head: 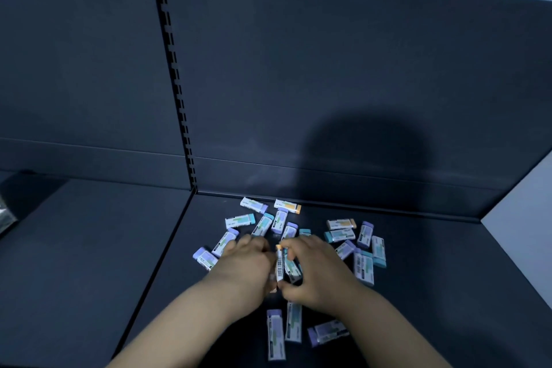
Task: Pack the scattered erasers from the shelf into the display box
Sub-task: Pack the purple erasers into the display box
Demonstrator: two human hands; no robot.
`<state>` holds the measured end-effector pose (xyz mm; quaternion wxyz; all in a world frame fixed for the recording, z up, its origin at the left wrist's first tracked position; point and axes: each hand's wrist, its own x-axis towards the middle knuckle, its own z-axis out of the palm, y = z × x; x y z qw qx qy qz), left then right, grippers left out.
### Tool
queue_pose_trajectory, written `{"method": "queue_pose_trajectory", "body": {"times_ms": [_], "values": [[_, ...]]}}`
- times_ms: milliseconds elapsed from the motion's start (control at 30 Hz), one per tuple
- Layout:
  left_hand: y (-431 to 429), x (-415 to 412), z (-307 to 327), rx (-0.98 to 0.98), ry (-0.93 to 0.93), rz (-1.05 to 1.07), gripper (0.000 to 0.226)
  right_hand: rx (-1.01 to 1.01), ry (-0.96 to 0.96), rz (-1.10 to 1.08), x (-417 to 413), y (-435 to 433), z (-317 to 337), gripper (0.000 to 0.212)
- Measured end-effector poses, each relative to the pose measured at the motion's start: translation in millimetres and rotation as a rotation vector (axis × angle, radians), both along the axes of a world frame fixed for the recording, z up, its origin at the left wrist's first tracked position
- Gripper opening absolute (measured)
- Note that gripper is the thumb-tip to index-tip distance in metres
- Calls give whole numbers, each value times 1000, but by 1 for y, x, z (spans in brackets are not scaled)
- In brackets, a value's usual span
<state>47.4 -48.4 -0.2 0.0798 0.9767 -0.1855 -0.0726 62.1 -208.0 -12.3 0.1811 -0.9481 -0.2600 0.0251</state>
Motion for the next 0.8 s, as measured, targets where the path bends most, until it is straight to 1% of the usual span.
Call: {"method": "queue_pose_trajectory", "body": {"times_ms": [67,133,233,333,433,567,633,800], "values": [[0,-1,0,-13,3,-6,40,-54,-15,-19,-1,2,3,68],[2,-1,1,-21,3,-17,43,-66,-14,-29,0,1,5,71],[5,1,2,-30,15,-34,50,-75,-14,-36,2,-3,7,66],[10,5,1,7,45,-24,67,-111,-3,-74,2,-10,7,62],[12,8,-2,52,97,-17,79,-161,18,-93,1,-15,5,65],[8,9,-3,48,104,-23,75,-200,45,-90,0,-10,8,83],[6,11,-3,42,104,-14,73,-223,34,-82,1,-3,11,86],[9,13,-5,40,118,2,74,-247,16,-97,6,2,12,75]]}}
